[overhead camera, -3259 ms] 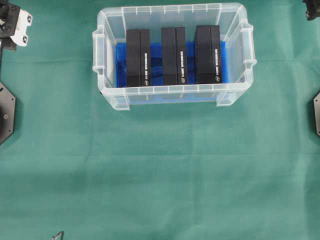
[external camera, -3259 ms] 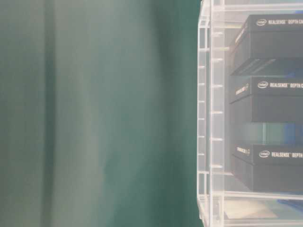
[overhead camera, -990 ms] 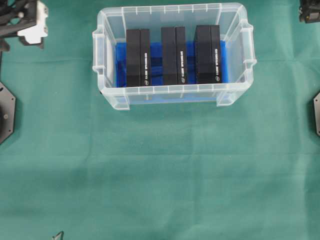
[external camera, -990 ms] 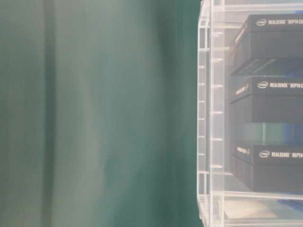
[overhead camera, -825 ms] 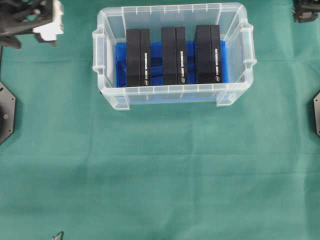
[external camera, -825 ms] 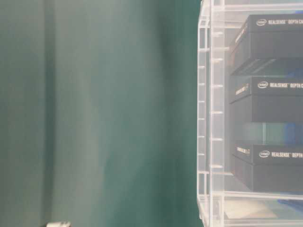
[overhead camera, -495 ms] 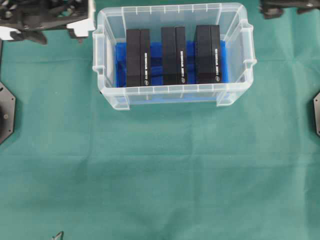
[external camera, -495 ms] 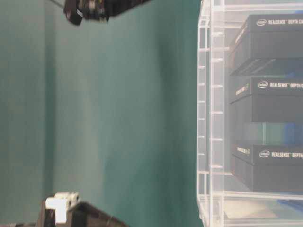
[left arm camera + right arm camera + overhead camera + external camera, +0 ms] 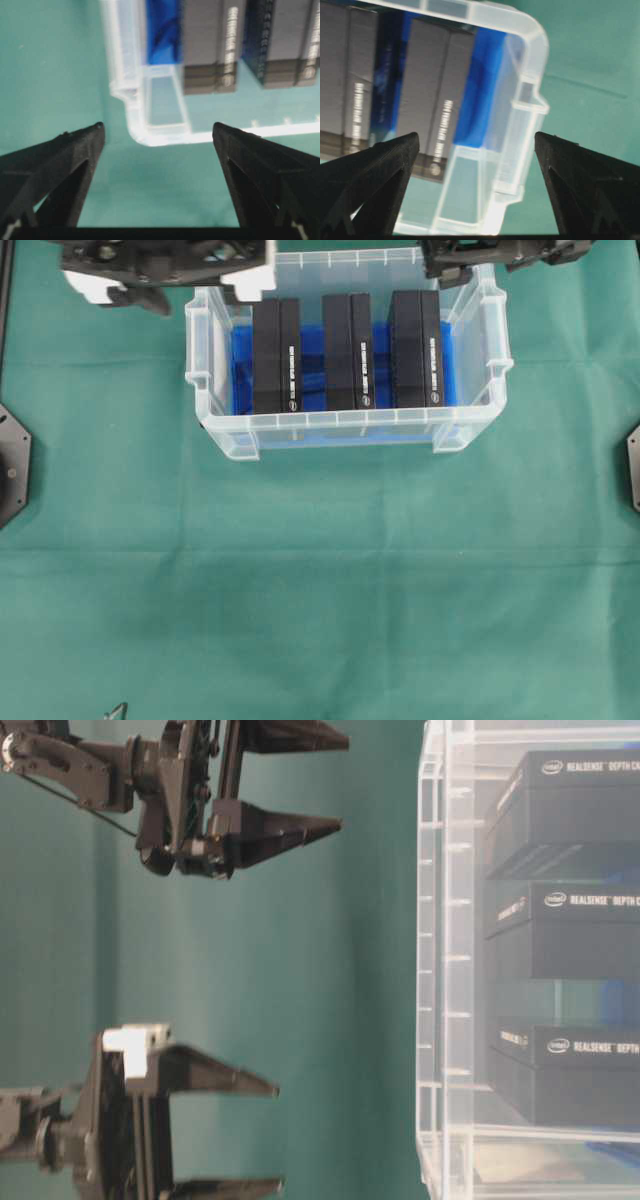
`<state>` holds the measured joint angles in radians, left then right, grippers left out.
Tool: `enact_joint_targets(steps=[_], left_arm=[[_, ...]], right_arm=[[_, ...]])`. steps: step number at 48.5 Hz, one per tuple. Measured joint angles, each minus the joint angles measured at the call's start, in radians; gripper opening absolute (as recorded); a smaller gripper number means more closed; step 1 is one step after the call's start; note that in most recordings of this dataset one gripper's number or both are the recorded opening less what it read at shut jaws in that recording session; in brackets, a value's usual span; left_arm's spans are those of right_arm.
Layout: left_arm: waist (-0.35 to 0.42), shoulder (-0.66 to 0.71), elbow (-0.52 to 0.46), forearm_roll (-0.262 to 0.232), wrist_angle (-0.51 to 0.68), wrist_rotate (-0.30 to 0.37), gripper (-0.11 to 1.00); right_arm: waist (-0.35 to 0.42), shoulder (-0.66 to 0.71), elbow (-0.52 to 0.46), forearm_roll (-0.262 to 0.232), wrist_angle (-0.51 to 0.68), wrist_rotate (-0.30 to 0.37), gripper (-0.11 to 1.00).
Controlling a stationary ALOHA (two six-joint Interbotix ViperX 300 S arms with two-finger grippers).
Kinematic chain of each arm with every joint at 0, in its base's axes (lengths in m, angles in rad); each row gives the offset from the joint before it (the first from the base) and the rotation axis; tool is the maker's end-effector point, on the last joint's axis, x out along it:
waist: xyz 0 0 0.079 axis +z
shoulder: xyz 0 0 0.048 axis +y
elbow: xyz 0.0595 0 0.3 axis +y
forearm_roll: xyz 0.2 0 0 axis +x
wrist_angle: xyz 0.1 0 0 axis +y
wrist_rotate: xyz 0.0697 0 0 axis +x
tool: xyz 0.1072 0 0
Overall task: Take the box out of the case with both arms.
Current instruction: 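Move both open grippers over the left and right black boxes, then lower both open grippers around the left and right boxes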
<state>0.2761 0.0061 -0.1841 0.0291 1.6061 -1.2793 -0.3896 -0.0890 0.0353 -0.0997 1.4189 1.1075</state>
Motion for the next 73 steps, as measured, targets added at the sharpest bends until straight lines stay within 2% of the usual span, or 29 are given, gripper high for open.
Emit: enact_joint_targets(steps=[11,21,73], left_arm=[[-0.008,0.097,-0.101,0.0,-0.002,0.023,0.84],[-0.012,0.135,-0.146,-0.002,-0.003,0.026,0.84],[-0.005,0.183,-0.153,0.003,-0.029,0.029,0.84]], right_arm=[[0.018,0.031,-0.04,0.002,-0.003,0.02,0.95],[0.031,0.048,-0.055,0.002,-0.002,0.023,0.94],[0.037,0.083,-0.08,-0.002,-0.029,0.038,0.94]])
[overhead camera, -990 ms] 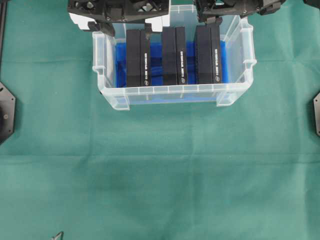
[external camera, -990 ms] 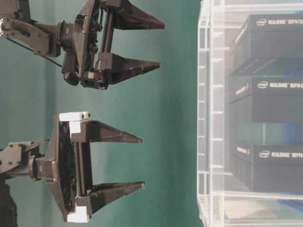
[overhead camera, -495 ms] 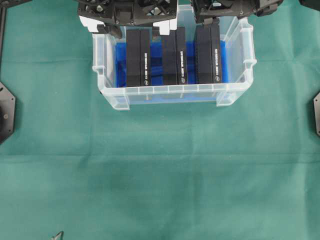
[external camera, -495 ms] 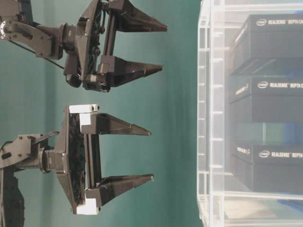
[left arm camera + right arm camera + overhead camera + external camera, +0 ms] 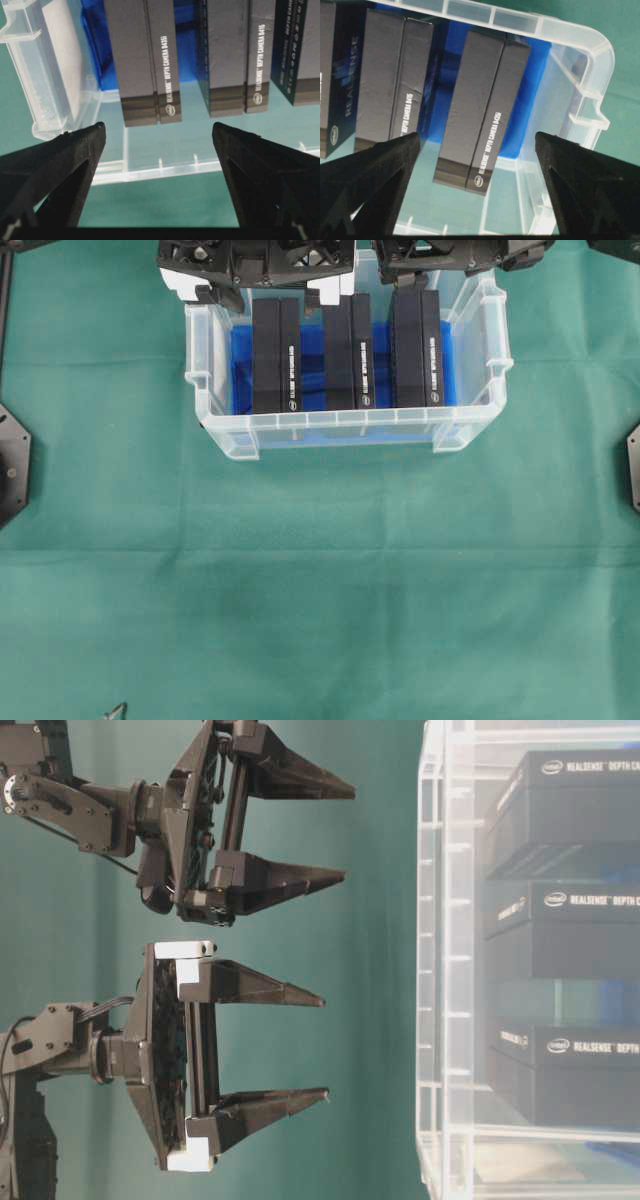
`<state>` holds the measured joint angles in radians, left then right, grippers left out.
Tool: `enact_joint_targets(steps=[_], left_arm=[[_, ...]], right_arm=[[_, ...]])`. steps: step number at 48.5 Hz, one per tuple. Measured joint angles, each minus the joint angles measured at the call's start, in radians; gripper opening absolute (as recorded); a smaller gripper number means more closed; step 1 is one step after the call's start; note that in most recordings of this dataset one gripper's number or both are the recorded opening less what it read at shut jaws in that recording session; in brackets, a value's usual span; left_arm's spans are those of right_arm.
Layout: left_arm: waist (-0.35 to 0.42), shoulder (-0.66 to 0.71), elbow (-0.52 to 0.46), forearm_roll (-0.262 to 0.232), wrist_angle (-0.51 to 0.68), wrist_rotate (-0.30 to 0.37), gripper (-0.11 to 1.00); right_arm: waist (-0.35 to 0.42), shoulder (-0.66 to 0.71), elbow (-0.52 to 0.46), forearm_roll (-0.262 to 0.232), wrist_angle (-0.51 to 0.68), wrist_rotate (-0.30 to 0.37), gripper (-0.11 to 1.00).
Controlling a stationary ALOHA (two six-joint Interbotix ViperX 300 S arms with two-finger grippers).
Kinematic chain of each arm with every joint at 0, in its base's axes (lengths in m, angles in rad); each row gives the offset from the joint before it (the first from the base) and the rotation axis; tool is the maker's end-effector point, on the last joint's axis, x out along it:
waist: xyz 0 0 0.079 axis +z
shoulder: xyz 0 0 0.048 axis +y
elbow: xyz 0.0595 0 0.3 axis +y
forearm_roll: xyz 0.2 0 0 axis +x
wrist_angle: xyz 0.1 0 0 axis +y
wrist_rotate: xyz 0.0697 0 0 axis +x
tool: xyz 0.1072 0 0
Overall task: Take the box out of the case with both arms.
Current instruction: 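Lower both open grippers around the left and right boxes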
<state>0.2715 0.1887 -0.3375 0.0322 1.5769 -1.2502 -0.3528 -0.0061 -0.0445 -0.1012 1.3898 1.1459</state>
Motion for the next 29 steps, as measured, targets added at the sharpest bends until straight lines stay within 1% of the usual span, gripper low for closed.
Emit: enact_joint_targets(steps=[29], left_arm=[[0.011,0.006,0.0,0.003,-0.02,0.006,0.84]], right_arm=[[0.0,0.0,0.0,-0.002,0.0,0.0,0.94]])
